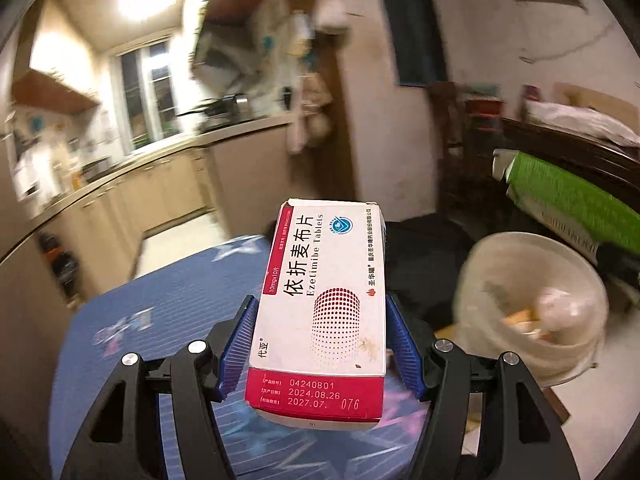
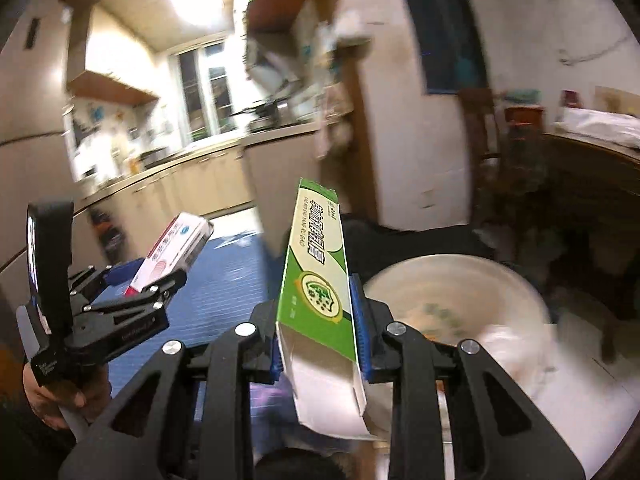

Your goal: Collect trash

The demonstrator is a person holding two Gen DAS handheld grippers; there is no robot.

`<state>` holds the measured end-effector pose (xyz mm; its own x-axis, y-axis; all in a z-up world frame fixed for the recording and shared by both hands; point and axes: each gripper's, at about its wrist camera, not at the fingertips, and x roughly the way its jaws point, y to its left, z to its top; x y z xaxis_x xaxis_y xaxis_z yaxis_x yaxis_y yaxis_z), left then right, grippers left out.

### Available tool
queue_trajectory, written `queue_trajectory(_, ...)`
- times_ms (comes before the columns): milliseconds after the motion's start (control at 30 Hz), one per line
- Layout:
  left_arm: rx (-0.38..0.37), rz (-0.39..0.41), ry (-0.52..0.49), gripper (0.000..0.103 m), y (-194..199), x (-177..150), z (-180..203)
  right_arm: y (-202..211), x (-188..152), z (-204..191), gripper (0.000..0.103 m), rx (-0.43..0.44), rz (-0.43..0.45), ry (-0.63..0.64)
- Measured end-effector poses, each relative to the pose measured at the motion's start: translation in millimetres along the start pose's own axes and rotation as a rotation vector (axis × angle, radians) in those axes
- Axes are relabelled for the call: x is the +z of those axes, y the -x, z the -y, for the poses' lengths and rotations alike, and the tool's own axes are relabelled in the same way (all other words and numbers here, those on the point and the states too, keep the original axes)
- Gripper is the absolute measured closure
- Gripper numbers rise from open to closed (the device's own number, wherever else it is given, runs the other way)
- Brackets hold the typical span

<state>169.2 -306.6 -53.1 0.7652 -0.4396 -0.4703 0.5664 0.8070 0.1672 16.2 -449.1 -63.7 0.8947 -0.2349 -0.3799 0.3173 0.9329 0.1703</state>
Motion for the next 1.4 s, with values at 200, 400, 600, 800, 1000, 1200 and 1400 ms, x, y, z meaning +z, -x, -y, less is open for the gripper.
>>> queue_trajectory(200, -0.17, -0.008, -0.079, 0.039, -32, 18, 70, 17, 7, 59, 0.078, -0.142, 0.04, -0.049)
queue_trajectory(400, -0.301, -0.023, -0.124, 0.039, -63, 39, 122, 17, 11, 92, 0.078, -0.225, 0.05, -0.051)
queue_trajectory(600, -0.331, -0.025, -0.156, 0.039, -81, 48, 149, 10, 7, 116, 0.078, -0.252, 0.023, -0.082)
queue_trajectory(800, -0.34, -0.031, -0.16, 0.039, -88, 47, 155, -3, 6, 123, 0.078, -0.241, 0.008, -0.106)
queue_trajectory(1000, -0.376, -0.056, -0.193, 0.031, -99, 41, 157, -38, 7, 125, 0.068, -0.204, -0.069, -0.074)
queue_trajectory(1200, -0.355, -0.056, -0.172, 0.014, -104, 41, 145, -39, 1, 124, 0.047, -0.223, -0.051, -0.066)
queue_trajectory(1400, -0.35, -0.022, -0.152, 0.014, -82, 37, 129, -25, -9, 118, 0.047, -0.238, -0.057, -0.076)
